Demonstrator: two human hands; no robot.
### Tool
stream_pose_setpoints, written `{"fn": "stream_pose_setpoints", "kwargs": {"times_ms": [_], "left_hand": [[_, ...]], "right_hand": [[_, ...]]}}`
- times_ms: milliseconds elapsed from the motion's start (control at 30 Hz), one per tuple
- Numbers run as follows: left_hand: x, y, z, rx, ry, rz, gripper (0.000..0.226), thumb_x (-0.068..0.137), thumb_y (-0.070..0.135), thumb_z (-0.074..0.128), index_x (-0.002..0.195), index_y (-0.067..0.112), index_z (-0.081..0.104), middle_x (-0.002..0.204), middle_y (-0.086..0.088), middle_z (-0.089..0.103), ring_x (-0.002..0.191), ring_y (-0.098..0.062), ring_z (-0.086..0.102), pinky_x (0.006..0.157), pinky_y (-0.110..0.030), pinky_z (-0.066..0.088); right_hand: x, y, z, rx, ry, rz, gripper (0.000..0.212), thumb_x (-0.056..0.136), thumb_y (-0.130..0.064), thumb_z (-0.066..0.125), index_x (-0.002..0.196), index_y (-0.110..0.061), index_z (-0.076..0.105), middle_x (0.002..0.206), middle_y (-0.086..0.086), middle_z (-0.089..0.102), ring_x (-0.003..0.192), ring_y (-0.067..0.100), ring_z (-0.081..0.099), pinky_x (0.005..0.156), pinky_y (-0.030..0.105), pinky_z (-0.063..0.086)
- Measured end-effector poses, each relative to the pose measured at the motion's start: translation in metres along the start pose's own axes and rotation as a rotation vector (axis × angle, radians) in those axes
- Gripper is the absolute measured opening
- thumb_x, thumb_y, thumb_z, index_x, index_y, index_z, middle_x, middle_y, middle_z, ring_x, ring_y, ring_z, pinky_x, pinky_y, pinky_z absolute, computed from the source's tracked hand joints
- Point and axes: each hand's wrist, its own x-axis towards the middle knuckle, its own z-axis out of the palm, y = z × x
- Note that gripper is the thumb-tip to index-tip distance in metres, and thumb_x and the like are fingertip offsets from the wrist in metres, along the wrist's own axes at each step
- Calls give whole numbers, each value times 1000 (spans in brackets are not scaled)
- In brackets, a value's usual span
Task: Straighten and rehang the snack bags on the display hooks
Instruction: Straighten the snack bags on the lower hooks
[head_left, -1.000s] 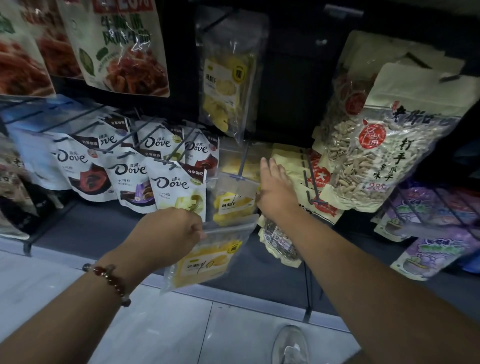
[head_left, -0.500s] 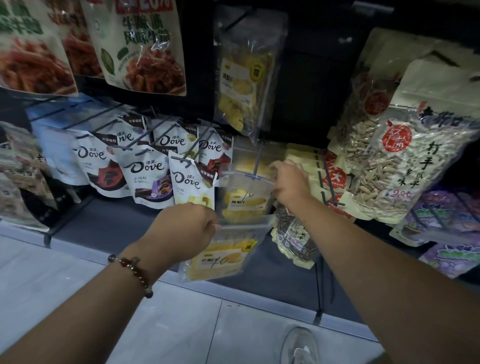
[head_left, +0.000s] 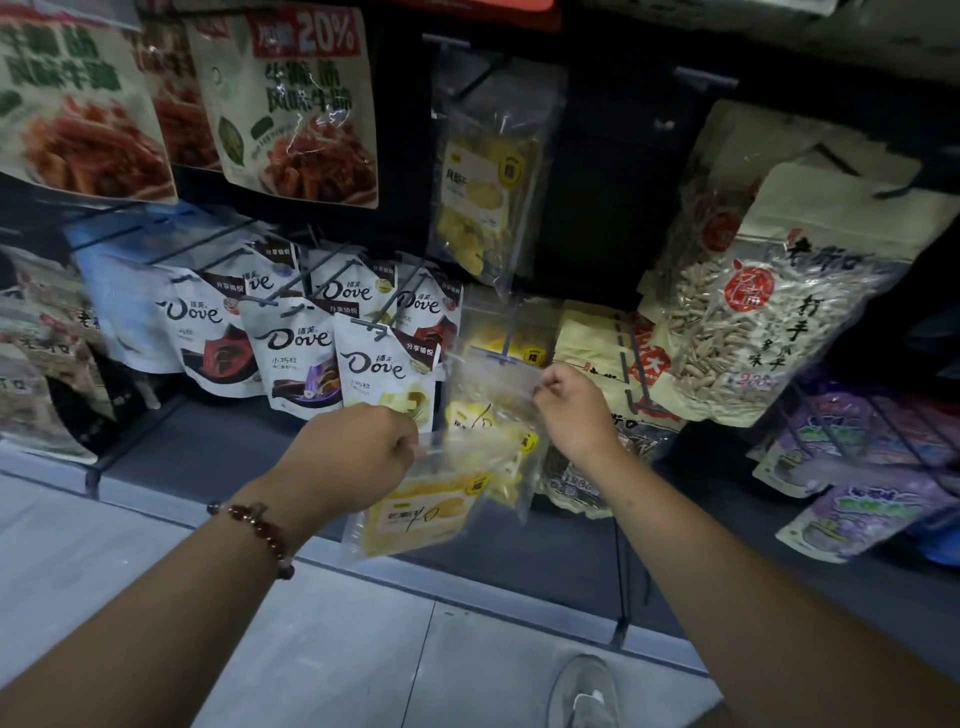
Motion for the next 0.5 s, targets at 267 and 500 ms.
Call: {"fn": "stream_pose_setpoints", "kwargs": {"times_ms": [267,500], "left_hand": [[-24,-4,-15,7,7,-15,21,95,34,48,94,30,68,86,6,66,81,-16,60,68,-28,47],[-43,-7,-26,-61,14,15,19,97,36,49,94,33,68,85,9,66,82,-11,60,69,-28,47]], "right_hand": [[-29,-20,-19,120,-42,81,16,97,-19,55,82,-18,60,86,-2,71,75,10,69,60,23,46],[-55,-27,-42,108,-70,4,13,97,-14,55,88,-11,64,79,-1,71,70,12,66,76,36,55]]}}
